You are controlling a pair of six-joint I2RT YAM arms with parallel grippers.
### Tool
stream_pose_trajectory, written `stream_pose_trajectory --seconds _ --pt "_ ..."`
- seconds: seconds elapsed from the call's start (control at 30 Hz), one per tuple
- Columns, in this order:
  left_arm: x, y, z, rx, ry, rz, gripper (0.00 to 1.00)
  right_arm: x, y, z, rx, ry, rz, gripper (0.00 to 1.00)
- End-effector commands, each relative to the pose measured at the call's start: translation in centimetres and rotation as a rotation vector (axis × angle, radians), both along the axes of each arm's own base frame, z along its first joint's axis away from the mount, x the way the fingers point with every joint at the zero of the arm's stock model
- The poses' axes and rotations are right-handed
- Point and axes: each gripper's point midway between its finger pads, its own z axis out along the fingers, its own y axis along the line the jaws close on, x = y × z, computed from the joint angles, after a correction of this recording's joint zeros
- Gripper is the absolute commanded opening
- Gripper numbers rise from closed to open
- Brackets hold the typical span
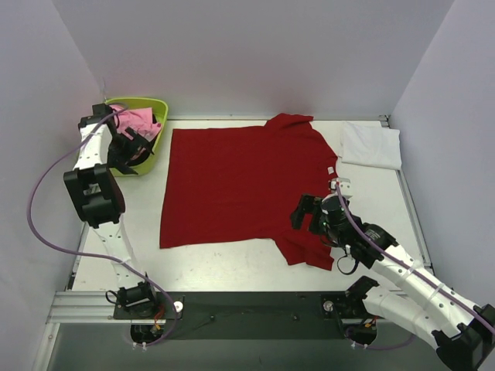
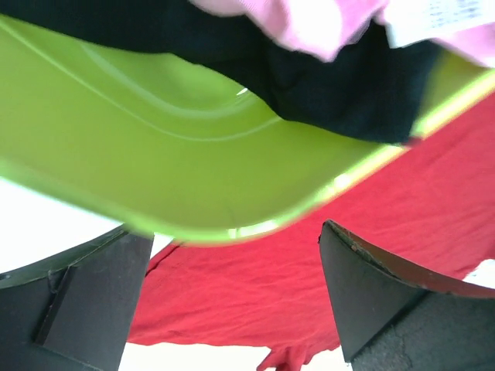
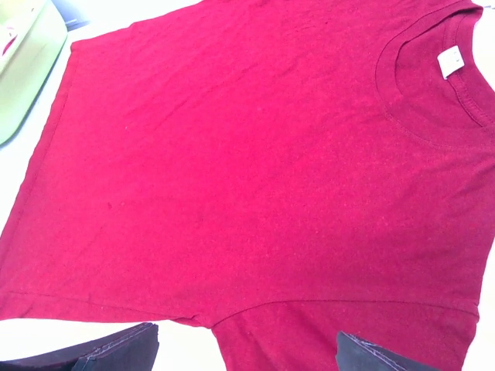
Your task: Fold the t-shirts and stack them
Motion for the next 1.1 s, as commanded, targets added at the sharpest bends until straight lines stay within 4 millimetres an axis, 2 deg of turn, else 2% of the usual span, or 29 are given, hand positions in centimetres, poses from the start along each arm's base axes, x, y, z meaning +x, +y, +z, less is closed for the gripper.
stream_pose_trajectory --seconds 0.0,0.07,0.1,0.17,0.2,0.27,0.3,0.33,0.37,0.4,0.43,0.47,0.5,0.53,0.57,0.6,0.63,0.77,0.9,1.07 --pt "5.5 1.7 15.0 0.132 -0.581 0.012 0.97 0.3 -0.4 1.0 -0.023 -0.024 -0.030 1.00" --pt "4.7 1.2 16.6 0.139 -0.612 0.010 0.97 0.5 -0.5 1.1 -0.044 -0.024 -0.037 1.00" --pt "3.7 0.8 17.7 0.142 -0.627 0.012 0.97 0.5 -0.6 1.0 -0.052 -0.019 -0.035 1.00" --pt "2.5 0.0 18.1 0.143 -0.629 0.007 0.97 0.5 -0.4 0.8 -0.056 -0.011 -0.033 1.00" --pt "1.1 -0.6 18.2 0.136 -0.627 0.011 0.98 0.5 -0.3 0.9 -0.055 -0.011 -0.031 1.00" --pt "-0.3 -2.4 18.3 0.130 -0.630 -0.015 0.98 0.3 0.0 0.9 -0.058 -0.006 -0.022 1.00" --pt "-1.7 -2.9 19.3 0.154 -0.652 -0.014 0.97 0.3 0.0 0.9 -0.068 -0.002 -0.020 1.00" --pt "-2.9 -5.2 17.3 0.147 -0.613 -0.062 0.97 0.1 0.1 0.9 -0.078 -0.001 -0.009 1.00" --pt "-3.9 -5.6 16.6 0.189 -0.598 -0.059 0.97 0.2 -0.1 1.1 -0.095 -0.011 -0.014 1.00" --pt "-5.6 -7.0 17.5 0.202 -0.628 -0.080 0.96 0.0 -0.5 1.0 -0.121 0.002 -0.015 1.00" --pt "-7.4 -7.9 14.3 0.203 -0.560 -0.094 0.95 -0.1 -0.7 0.8 -0.143 0.010 -0.018 1.00" --pt "-8.6 -9.6 13.3 0.207 -0.548 -0.117 0.92 0.1 -1.2 1.2 -0.162 -0.001 -0.039 1.00" --pt "-10.1 -10.5 14.1 0.185 -0.591 -0.105 0.91 -0.1 -1.8 1.0 -0.189 0.012 -0.046 1.00" --pt "-11.4 -11.1 12.6 0.169 -0.571 -0.108 0.89 -0.3 -2.1 1.0 -0.199 0.008 -0.052 1.00" --pt "-13.3 -12.1 9.4 0.153 -0.512 -0.122 0.88 -0.3 -2.4 1.2 -0.205 0.002 -0.061 1.00" --pt "-14.8 -12.6 9.3 0.133 -0.532 -0.110 0.84 -0.6 -2.8 1.1 -0.209 0.007 -0.068 1.00" --pt "-16.6 -12.9 6.5 0.128 -0.475 -0.115 0.83 -0.7 -3.0 1.3 -0.209 0.005 -0.070 1.00" --pt "-20.6 -13.7 4.1 0.094 -0.461 -0.098 0.73 -1.5 -3.5 1.5 -0.214 0.016 -0.066 0.99" --pt "-22.6 -13.4 3.5 0.152 -0.430 -0.110 0.69 -1.8 -3.8 1.6 -0.222 0.024 -0.067 0.99" --pt "-25.3 -11.9 1.2 0.233 -0.306 -0.099 0.64 -2.2 -3.4 1.5 -0.193 0.046 -0.062 0.99"
